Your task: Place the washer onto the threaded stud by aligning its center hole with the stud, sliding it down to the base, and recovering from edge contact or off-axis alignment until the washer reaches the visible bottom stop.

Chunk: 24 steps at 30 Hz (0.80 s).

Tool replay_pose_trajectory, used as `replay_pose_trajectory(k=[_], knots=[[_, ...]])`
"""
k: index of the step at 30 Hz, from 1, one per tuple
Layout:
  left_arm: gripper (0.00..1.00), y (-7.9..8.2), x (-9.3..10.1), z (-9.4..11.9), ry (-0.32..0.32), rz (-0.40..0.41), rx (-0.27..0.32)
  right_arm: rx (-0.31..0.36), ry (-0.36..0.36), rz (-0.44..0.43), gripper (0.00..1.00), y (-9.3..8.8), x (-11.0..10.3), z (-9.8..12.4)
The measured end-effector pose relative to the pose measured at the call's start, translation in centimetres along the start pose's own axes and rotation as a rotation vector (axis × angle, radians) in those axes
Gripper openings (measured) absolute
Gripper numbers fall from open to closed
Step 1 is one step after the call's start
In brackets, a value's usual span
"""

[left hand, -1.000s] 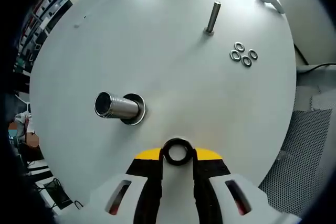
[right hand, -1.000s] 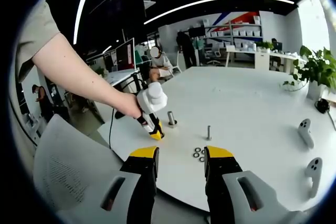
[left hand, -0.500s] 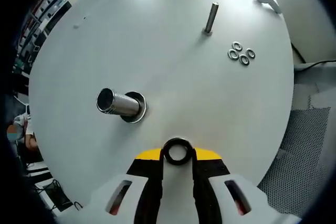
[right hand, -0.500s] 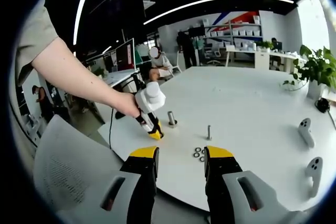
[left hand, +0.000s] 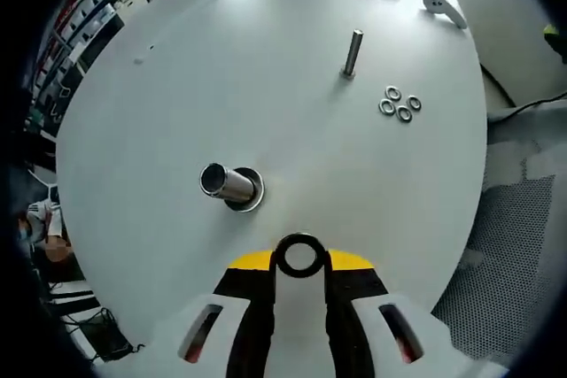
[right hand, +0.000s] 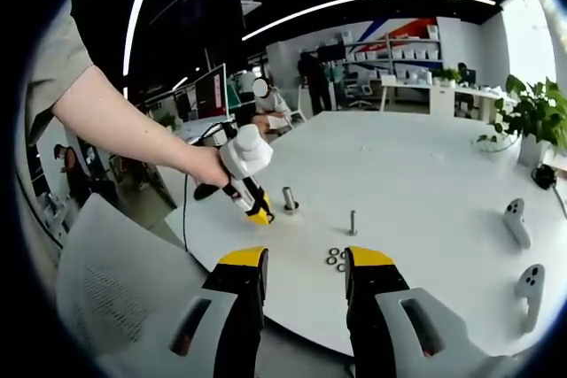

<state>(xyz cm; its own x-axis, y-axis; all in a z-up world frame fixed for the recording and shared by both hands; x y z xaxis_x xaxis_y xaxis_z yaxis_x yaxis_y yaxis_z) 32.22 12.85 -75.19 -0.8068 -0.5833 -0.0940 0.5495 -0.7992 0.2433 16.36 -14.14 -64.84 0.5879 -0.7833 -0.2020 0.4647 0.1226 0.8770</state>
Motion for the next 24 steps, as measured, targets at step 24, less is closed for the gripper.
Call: replay_pose_trajectory(k=[24], knots=[[0.18, 3.8, -2.6, 3.0, 0.065, -0.091, 0.081, -0.002, 0.002, 0.002, 0.37, 0.0, 0.0, 0.0]])
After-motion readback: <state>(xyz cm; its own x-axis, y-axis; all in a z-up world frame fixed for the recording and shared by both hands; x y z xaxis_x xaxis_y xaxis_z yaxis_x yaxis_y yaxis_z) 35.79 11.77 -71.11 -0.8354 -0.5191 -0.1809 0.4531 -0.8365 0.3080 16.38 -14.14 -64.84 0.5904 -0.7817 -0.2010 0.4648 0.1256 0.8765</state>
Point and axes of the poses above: the point that each gripper's makers call its tool centre point, and the gripper's own axes: z roughly backward along the fingers, x roughly to its right, y roughly out of its top, the point moved 9 cm from there along z, roughly backward along the fingers, and after that the axes turned 4 degrees about y, right-handed, at the moved point
